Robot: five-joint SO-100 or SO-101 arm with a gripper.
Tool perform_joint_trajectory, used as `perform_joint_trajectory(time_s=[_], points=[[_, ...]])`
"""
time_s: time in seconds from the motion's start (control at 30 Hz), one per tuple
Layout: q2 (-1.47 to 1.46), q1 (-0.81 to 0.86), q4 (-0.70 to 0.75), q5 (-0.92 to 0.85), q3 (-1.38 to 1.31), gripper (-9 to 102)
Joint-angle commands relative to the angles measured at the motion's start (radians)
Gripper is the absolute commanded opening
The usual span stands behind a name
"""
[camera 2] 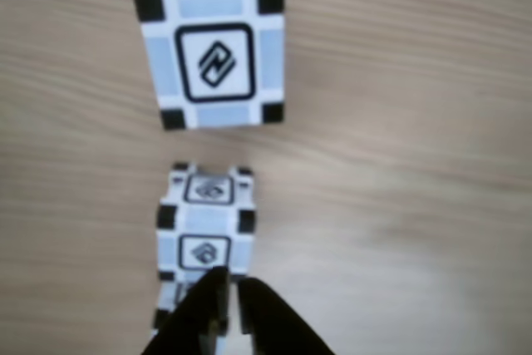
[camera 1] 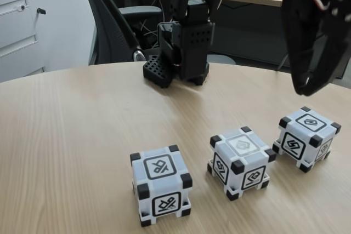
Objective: Stack cubes from left to right.
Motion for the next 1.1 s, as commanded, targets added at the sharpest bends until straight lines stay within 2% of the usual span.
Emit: perform_joint_trajectory(time_s=[0.0, 0.2, 0.43, 0.77, 1.07], points=[[0.006, 0.006, 0.021, -0.011, 0.002, 0], [0.002, -0.005, 0.021, -0.023, 0.008, 0], [0.006, -0.095, 0.021, -0.034, 0.107, 0], [0.005, -0.097, 0.020, -0.034, 0.107, 0], [0.005, -0.097, 0.018, -0.012, 0.107, 7]])
